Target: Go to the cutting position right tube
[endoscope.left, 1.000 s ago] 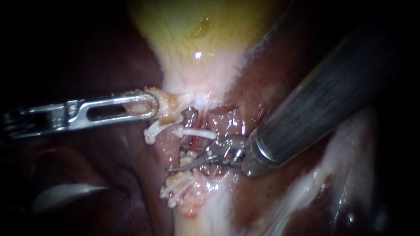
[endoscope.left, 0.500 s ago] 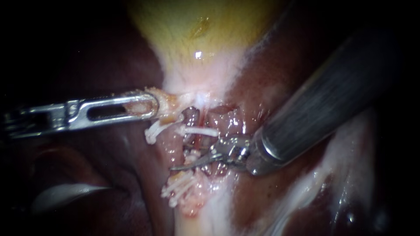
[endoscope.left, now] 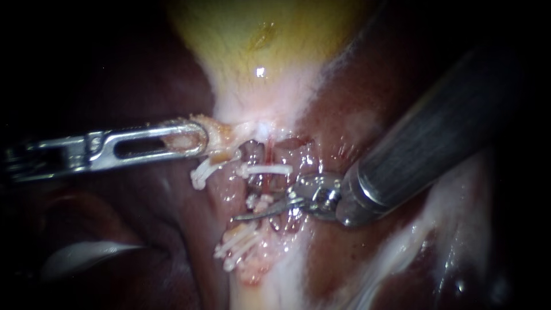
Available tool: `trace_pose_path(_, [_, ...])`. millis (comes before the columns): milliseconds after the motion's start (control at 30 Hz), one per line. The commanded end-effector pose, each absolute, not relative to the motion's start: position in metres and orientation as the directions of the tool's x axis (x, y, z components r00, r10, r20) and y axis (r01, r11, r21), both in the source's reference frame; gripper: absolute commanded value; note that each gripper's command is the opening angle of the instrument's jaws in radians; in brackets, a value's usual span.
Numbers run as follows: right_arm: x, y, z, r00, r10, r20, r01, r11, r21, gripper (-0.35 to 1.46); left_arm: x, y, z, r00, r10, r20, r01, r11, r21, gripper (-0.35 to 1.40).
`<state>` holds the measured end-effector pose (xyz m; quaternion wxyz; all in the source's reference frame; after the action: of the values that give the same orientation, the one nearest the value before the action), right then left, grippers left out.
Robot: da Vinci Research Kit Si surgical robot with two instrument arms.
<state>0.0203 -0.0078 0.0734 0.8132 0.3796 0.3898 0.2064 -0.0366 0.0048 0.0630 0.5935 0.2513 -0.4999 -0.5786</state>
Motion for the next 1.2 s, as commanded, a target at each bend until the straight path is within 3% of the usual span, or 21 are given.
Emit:
trace_pose_path(33, [0.0202,-0.0077,0.0733,0.611,0.632,-0.477,-0.039,0.626,0.779,1.42,-0.0366,0.0048,0.063,-0.169,-0.938,0.302,0.436,0.204,0.877,-0.35])
trace_pose_path(1200, [0.0168,-0.0056,0.0715,0.593,0.644,-0.483,-0.028,0.616,0.787,1.4,-0.0367,0.0047,0.0631,-0.172,-0.937,0.304,0.435,0.205,0.877,-0.35])
